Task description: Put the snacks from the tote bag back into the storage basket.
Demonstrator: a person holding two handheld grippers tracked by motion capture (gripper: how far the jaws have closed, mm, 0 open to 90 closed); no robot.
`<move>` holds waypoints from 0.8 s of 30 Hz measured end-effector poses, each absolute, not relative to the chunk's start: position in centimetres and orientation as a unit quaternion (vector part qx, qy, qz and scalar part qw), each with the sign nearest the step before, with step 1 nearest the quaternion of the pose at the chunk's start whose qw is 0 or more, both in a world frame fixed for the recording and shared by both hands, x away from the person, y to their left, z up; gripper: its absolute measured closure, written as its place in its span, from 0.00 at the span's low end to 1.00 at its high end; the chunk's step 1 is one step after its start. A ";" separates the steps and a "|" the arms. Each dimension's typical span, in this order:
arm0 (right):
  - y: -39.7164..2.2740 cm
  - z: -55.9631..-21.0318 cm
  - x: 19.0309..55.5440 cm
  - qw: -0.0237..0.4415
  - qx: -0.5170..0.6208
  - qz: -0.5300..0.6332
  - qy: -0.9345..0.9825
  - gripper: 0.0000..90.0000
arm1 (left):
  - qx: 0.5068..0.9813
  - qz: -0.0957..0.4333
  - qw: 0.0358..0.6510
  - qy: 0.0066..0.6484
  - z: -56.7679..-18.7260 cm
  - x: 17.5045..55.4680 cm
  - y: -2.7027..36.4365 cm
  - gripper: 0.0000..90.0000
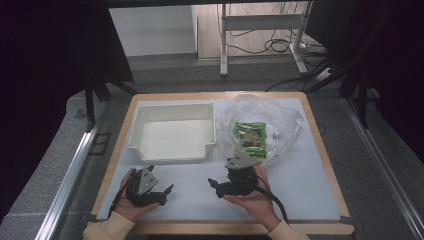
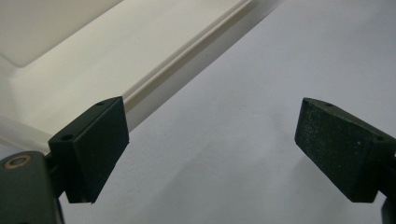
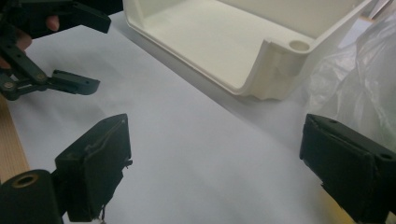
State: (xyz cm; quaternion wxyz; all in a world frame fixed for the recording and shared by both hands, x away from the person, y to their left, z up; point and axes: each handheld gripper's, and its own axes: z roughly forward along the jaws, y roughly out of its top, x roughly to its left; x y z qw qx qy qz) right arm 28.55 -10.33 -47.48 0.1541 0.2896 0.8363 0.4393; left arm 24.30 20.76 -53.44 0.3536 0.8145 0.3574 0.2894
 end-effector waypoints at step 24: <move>-10.3 -48.0 28.9 0.100 0.300 0.427 0.847 0.14 | 0.816 0.287 0.361 0.348 -53.4 24.3 20.9 0.11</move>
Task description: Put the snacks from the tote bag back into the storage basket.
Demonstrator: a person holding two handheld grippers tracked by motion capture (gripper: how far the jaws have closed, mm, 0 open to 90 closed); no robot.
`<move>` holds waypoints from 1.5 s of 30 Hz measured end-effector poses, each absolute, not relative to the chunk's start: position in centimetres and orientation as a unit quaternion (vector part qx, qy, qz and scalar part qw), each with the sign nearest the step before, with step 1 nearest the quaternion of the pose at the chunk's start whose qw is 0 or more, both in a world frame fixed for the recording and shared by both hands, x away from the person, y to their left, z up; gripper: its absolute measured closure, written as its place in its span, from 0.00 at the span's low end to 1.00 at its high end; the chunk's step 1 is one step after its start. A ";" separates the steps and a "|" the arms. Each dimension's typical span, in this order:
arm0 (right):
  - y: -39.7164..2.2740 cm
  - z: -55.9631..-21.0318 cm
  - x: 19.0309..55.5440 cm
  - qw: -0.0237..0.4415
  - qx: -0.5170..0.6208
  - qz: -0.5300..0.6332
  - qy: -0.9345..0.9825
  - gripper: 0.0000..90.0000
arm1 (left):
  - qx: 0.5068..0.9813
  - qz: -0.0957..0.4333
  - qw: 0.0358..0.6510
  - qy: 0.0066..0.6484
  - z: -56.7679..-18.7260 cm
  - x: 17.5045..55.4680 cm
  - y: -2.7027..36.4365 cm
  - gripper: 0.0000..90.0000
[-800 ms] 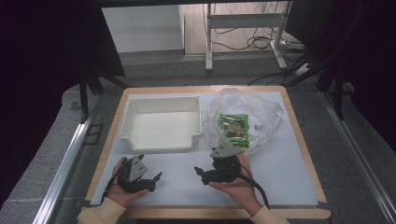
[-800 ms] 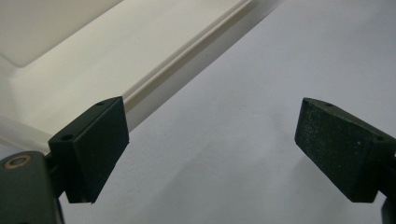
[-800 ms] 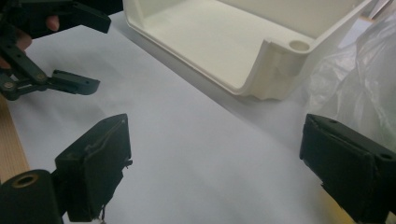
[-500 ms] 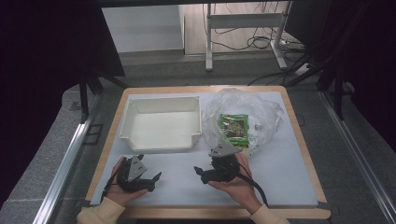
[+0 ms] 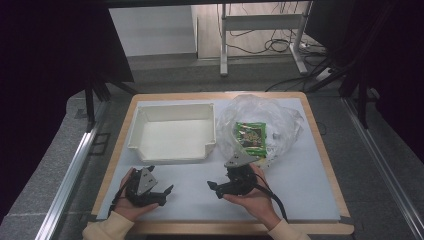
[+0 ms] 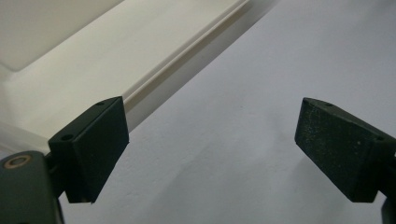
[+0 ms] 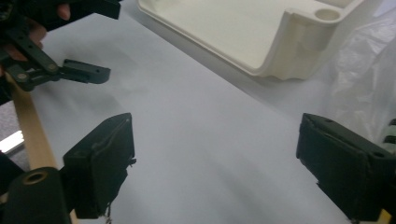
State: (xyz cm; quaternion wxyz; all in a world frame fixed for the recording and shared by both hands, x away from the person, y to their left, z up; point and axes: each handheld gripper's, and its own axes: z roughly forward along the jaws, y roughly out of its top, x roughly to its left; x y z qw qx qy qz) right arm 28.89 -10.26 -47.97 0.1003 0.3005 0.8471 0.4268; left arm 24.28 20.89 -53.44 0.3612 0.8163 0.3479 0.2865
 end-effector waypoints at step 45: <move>-12.8 -43.9 30.5 0.152 0.325 0.430 0.828 0.18 | 0.825 0.278 0.353 0.343 -53.5 24.3 20.7 0.11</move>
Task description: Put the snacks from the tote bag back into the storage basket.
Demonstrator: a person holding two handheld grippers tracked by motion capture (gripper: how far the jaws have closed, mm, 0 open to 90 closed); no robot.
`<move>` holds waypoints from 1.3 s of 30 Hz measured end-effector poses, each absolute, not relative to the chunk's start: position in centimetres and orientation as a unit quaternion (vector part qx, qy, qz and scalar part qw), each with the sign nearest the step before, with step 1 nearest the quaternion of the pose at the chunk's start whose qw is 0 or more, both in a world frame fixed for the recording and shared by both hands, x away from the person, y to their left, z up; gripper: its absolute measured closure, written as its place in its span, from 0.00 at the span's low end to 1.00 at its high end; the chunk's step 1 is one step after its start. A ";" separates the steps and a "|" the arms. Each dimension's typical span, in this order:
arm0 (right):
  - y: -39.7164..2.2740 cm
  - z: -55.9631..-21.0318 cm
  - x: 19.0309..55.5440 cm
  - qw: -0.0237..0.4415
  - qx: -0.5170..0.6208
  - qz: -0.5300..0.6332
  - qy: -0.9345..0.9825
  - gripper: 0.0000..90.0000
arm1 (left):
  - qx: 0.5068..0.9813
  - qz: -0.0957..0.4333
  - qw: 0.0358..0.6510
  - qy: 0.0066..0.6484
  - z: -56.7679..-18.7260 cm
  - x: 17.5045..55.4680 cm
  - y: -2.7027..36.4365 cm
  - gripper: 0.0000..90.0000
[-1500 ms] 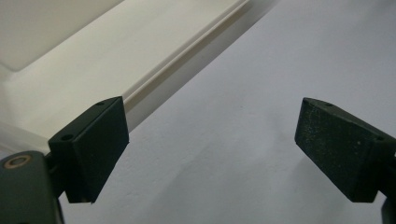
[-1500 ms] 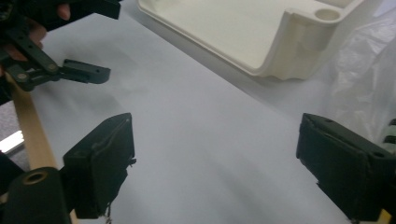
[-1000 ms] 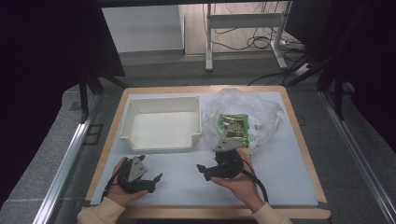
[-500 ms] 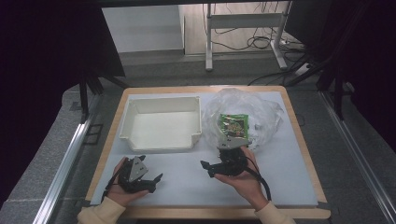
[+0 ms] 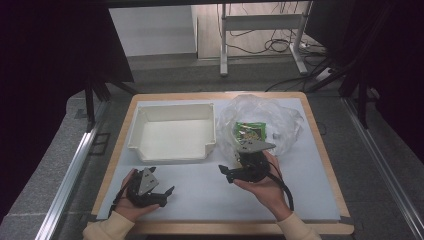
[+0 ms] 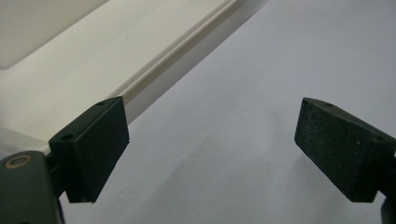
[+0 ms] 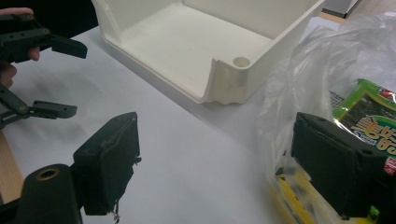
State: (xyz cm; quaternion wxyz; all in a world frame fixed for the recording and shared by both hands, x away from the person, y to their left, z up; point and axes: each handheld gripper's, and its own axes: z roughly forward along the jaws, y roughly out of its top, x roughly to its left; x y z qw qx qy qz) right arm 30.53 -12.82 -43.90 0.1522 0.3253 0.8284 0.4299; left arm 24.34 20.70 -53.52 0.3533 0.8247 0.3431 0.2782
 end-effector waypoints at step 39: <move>-14.5 -40.7 35.4 0.163 0.353 0.421 0.819 0.26 | 0.831 0.276 0.351 0.332 -53.6 24.2 20.4 0.11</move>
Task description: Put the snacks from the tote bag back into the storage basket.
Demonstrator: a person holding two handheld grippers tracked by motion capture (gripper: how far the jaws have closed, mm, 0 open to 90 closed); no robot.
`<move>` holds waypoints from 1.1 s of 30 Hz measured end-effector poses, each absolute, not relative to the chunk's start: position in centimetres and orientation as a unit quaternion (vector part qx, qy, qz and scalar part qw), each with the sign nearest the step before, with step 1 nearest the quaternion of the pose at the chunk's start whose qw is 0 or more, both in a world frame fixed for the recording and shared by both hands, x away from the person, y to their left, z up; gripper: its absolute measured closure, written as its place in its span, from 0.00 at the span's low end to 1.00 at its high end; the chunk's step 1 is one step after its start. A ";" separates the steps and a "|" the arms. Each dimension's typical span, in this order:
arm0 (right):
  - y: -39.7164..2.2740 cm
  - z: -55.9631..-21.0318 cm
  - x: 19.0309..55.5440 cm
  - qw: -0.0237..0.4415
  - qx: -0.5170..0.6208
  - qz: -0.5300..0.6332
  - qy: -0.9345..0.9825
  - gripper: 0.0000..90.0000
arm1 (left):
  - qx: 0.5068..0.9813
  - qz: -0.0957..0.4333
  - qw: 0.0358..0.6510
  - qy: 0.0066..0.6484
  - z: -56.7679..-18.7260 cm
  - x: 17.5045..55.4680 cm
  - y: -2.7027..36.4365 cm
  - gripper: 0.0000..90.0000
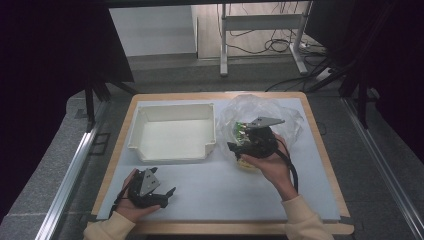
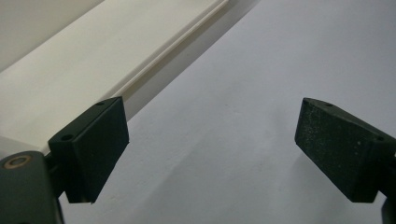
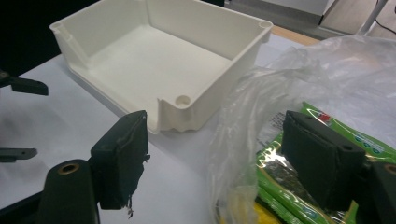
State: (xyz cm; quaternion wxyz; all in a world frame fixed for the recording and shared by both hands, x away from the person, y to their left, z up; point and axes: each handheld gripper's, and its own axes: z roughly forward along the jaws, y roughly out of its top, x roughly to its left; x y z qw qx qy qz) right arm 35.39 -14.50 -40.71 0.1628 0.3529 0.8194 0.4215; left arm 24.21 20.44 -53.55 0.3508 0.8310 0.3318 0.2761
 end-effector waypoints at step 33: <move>-17.1 -41.7 44.0 0.141 0.463 0.357 0.799 0.31 | 0.826 0.264 0.369 0.334 -53.2 23.7 20.6 0.11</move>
